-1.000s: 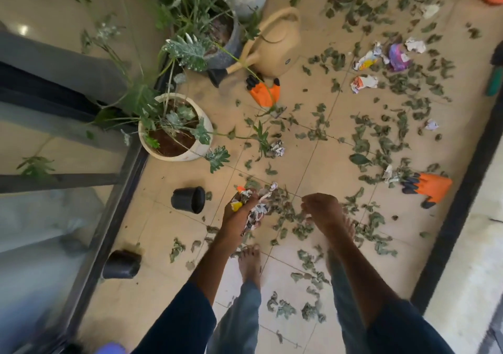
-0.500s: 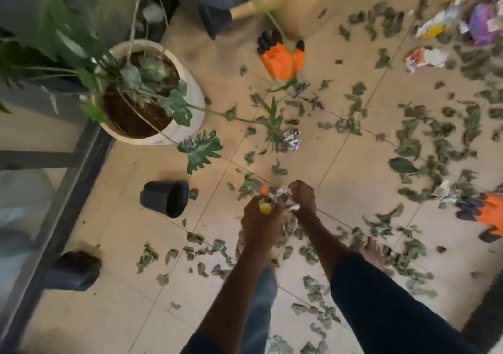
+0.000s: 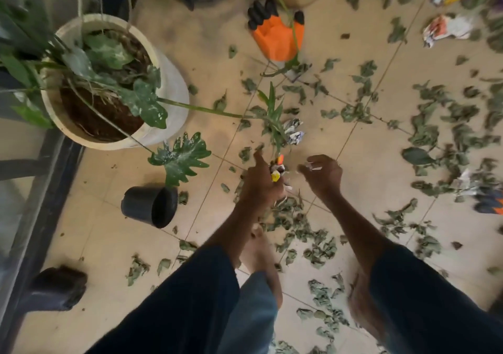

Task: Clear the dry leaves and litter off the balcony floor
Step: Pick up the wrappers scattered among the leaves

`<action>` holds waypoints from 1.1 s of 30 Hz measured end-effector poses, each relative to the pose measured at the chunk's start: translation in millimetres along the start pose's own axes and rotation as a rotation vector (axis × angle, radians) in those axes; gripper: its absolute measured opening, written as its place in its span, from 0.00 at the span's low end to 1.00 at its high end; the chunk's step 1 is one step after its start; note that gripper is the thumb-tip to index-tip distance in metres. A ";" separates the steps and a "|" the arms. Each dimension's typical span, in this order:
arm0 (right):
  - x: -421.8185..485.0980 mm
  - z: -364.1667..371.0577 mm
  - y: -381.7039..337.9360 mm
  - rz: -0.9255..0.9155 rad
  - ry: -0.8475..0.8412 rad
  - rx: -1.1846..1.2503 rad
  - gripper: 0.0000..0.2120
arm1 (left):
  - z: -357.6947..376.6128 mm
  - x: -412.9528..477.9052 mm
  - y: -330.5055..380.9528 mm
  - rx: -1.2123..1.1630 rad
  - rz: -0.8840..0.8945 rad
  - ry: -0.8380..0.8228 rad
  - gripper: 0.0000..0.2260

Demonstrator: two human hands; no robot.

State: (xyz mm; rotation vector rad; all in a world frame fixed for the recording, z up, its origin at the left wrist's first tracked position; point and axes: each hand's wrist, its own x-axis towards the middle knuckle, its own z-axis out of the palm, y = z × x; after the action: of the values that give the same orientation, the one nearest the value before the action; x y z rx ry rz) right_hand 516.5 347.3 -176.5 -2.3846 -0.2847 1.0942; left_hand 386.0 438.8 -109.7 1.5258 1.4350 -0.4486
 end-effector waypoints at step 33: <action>7.0 -215.8 126.8 0.291 0.266 0.074 0.15 | 79.0 -30.7 87.5 0.536 0.491 -0.168 0.31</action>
State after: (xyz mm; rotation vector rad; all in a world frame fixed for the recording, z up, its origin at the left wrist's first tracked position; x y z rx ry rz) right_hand 681.8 165.8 -127.3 -2.5196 0.1977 0.8731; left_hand 484.7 370.4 -89.3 2.1336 0.7935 -0.6696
